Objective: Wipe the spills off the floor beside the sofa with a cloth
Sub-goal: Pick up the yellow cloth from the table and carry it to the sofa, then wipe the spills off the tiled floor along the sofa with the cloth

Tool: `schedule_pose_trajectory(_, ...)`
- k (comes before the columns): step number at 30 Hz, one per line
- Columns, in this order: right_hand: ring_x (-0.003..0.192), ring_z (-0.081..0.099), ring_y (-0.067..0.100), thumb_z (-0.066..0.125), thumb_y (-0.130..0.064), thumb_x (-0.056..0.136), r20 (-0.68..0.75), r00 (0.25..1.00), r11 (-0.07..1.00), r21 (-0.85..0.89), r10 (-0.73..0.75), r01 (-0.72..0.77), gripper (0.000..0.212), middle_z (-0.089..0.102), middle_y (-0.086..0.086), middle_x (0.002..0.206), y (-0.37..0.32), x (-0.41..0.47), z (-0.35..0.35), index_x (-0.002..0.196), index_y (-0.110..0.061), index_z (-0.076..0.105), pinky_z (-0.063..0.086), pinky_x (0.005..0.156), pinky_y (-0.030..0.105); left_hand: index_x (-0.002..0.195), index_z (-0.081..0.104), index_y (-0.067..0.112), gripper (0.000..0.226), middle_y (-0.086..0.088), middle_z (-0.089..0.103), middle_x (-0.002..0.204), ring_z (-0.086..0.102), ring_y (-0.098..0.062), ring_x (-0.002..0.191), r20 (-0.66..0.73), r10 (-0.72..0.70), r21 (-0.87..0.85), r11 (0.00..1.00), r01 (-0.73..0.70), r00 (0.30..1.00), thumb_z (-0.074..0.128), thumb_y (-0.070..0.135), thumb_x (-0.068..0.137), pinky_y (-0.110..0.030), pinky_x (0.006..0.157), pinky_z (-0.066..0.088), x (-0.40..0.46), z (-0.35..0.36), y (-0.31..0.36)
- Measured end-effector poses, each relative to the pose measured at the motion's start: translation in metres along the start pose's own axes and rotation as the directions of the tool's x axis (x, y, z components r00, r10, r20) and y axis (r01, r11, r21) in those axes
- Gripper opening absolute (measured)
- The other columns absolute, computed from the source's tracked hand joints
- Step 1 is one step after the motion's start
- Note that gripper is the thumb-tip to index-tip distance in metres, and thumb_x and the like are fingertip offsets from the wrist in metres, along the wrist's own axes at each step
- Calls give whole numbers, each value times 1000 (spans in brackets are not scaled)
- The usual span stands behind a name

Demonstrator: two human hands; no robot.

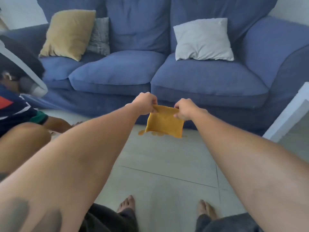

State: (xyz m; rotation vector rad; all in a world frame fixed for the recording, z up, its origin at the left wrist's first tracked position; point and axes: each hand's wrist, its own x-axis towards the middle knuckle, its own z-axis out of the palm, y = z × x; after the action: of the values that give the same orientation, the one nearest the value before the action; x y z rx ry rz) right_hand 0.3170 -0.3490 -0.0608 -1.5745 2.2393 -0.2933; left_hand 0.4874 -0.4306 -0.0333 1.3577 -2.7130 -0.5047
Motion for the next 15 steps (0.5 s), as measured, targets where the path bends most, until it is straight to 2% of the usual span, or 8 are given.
schedule_pose_trajectory(3, 99, 61, 29, 67, -17, 89, 108, 994, 1000, 7, -4, 3, 19, 62, 4, 96, -15, 40, 70, 107, -22, 69, 54, 89, 42, 91, 65, 20, 13, -1, 62, 93, 59, -22, 88, 79, -96, 13, 995, 95, 992, 75, 17, 83, -35, 75, 52, 12, 47, -62)
schedule_pose_trajectory(5, 97, 65, 30, 63, -10, 87, 163, 987, 1000, 1, 1, -1, 12, 65, 7, 91, -17, 67, 116, 97, -15, 70, 57, 86, 40, 99, 68, 17, 17, -4, 65, 99, 61, -24, 91, 151, -150, 30, 989, 147, 977, 74, 17, 84, -33, 77, 51, 27, 82, -99)
schedule_pose_trajectory(8, 100, 67, 29, 60, -6, 85, 218, 976, 1000, -18, 3, 1, 13, 71, 9, 97, -13, 107, 174, 90, -11, 70, 51, 77, 28, 103, 70, 16, 20, -8, 70, 106, 64, -27, 97, 210, -193, 27, 981, 192, 958, 74, 15, 83, -32, 77, 51, 54, 131, -143)
schedule_pose_trajectory(10, 101, 66, 30, 62, -9, 86, 216, 976, 1000, -21, 4, 0, 12, 70, 10, 96, -10, 132, 201, 76, -15, 65, 41, 73, 25, 103, 71, 17, 20, -8, 71, 106, 65, -28, 98, 204, -209, 25, 978, 208, 956, 73, 16, 84, -33, 78, 52, 75, 155, -167)
schedule_pose_trajectory(12, 101, 64, 33, 61, -11, 88, 179, 984, 1000, -13, 14, -12, 22, 68, 12, 97, -11, 156, 217, 68, -18, 56, 39, 71, 27, 102, 72, 19, 17, -6, 72, 105, 64, -27, 99, 159, -226, 27, 974, 225, 961, 71, 16, 85, -33, 77, 52, 98, 169, -188)
schedule_pose_trajectory(15, 92, 62, 36, 54, -5, 88, 60, 998, 1000, -26, 11, -10, 18, 68, 16, 105, -22, 184, 219, 86, -20, 65, 46, 73, 32, 95, 73, 24, 15, -5, 74, 100, 66, -29, 97, 37, -232, -13, 972, 233, 972, 70, 14, 84, -36, 79, 55, 131, 174, -215)
